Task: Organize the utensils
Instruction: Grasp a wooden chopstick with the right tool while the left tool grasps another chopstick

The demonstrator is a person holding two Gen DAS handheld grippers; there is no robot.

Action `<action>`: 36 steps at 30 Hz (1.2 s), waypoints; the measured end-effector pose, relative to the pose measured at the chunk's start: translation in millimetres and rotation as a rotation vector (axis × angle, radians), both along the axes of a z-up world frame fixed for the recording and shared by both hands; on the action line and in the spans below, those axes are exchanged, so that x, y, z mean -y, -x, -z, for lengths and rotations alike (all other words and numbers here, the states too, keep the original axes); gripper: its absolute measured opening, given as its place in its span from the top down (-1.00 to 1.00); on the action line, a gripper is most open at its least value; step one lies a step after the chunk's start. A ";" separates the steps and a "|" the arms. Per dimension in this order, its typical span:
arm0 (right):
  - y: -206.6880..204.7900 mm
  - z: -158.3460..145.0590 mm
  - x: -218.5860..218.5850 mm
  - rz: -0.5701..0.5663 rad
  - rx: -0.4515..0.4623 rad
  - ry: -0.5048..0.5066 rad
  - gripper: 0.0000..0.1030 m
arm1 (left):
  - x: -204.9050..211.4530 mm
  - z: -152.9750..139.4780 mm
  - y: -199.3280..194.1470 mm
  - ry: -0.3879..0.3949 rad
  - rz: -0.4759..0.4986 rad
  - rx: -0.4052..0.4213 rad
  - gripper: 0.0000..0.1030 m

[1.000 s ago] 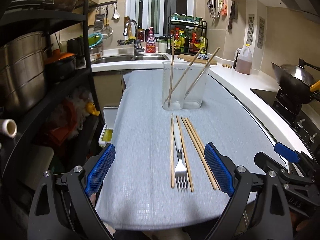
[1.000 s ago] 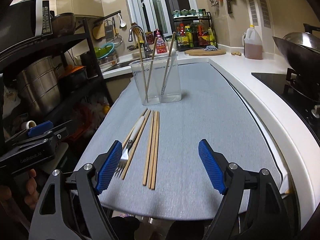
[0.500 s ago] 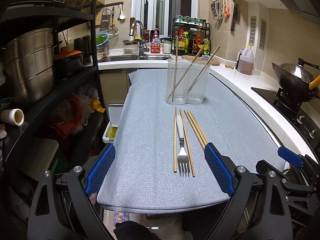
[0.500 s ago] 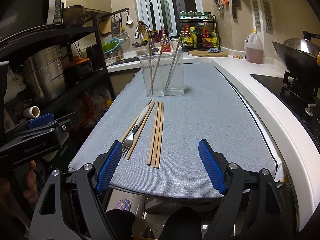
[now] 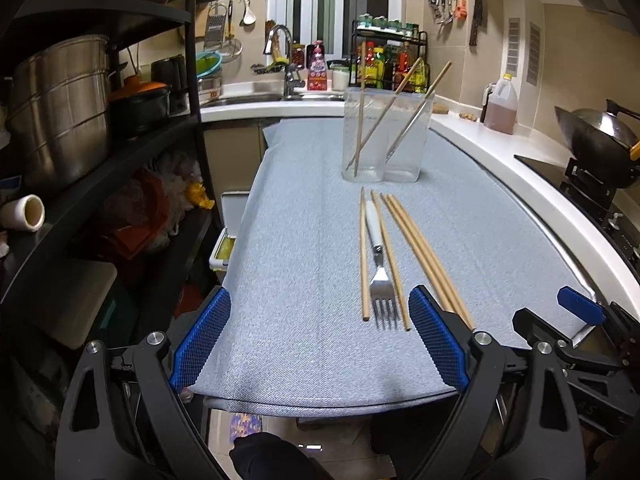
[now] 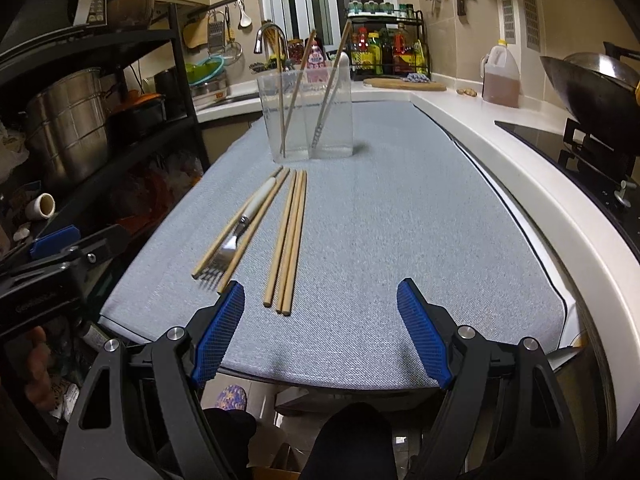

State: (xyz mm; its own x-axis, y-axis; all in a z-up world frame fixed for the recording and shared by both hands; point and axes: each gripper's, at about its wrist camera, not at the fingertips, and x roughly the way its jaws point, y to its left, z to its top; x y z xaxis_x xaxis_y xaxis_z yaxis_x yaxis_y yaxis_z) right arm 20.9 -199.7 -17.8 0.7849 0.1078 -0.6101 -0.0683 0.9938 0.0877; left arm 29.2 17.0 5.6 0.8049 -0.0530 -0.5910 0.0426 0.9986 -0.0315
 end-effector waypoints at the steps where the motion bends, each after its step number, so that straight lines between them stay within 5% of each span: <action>1: -2.0 2.8 -0.4 0.002 -0.005 0.003 -0.51 | -1.7 3.1 -1.9 0.007 -0.005 -0.010 -0.70; 4: -11.4 16.2 -2.8 -0.001 -0.021 0.020 -0.48 | -4.8 10.0 -6.8 0.013 -0.013 -0.032 -0.70; 6: -17.9 25.6 -4.8 -0.009 -0.031 0.035 -0.30 | -4.3 12.7 -9.1 0.005 -0.015 -0.038 -0.70; 8: -25.4 35.8 -6.0 -0.028 -0.057 0.034 0.14 | -4.3 15.2 -12.0 0.004 -0.017 -0.047 -0.70; 11: -28.9 43.8 -9.5 -0.064 -0.060 0.031 0.29 | -3.9 20.2 -16.1 0.001 -0.022 -0.056 -0.70; 25: -41.1 45.9 -22.5 -0.128 -0.021 0.057 0.27 | 3.4 39.4 -32.0 -0.010 -0.009 -0.102 -0.71; 27: -44.2 47.1 -23.6 -0.132 -0.004 0.063 0.42 | 4.0 42.5 -34.9 -0.017 -0.007 -0.105 -0.70; 29: -46.5 47.1 -22.6 -0.140 0.003 0.057 0.93 | 3.9 45.7 -39.4 -0.021 -0.007 -0.109 -0.71; 36: -52.3 46.8 -11.7 -0.122 0.002 0.039 0.93 | 4.7 51.8 -62.1 -0.002 0.000 -0.117 -0.70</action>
